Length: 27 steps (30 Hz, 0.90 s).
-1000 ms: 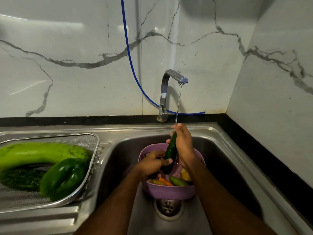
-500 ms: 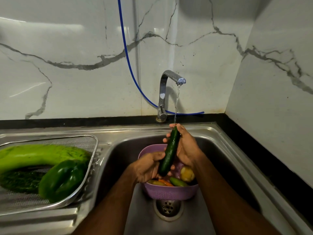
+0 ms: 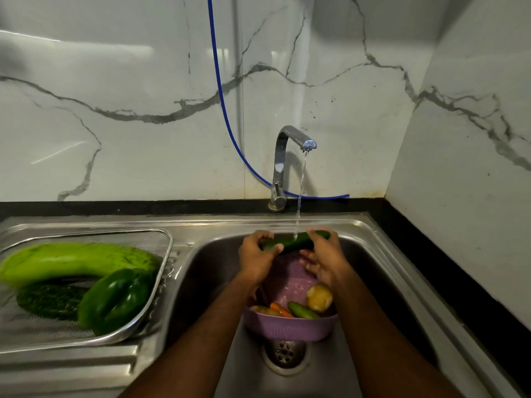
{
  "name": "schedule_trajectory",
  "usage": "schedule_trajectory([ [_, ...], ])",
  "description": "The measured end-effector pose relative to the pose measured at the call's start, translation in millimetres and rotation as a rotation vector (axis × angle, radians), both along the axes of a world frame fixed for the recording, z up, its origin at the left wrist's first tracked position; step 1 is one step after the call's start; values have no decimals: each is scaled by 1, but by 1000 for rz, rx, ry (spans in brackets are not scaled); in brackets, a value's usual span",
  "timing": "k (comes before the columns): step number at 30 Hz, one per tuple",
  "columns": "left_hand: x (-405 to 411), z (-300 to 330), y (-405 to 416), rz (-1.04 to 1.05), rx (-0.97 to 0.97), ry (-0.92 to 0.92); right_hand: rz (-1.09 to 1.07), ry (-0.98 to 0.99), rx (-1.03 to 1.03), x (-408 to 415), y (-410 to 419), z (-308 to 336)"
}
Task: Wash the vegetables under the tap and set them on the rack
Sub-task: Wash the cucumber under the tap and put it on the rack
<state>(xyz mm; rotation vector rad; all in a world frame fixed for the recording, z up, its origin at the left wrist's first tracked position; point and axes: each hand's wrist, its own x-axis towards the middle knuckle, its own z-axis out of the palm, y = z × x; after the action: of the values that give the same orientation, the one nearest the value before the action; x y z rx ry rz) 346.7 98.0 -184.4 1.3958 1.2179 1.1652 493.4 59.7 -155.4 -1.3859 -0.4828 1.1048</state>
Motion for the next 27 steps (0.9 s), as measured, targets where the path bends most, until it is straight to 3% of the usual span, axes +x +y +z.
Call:
schedule_trajectory([
  [3,11,17,-5,60,77,-29,-82,292,70,3,-2,1],
  [6,24,22,-14,5,72,-30,-108,448,159,7,-5,6],
  [10,22,31,-27,-137,93,102,29,418,192,6,-12,7],
  [14,-4,57,-48,-225,210,375,84,394,203,-10,-16,9],
  [16,-29,75,-57,-182,262,520,146,274,156,-25,-22,14],
  [18,-58,93,-63,-116,304,601,192,-1,88,-37,-28,15],
  [23,-126,139,-78,-57,389,627,323,-647,70,-69,-40,24],
  [27,-181,167,-90,62,393,629,441,-825,150,-107,-50,56],
])
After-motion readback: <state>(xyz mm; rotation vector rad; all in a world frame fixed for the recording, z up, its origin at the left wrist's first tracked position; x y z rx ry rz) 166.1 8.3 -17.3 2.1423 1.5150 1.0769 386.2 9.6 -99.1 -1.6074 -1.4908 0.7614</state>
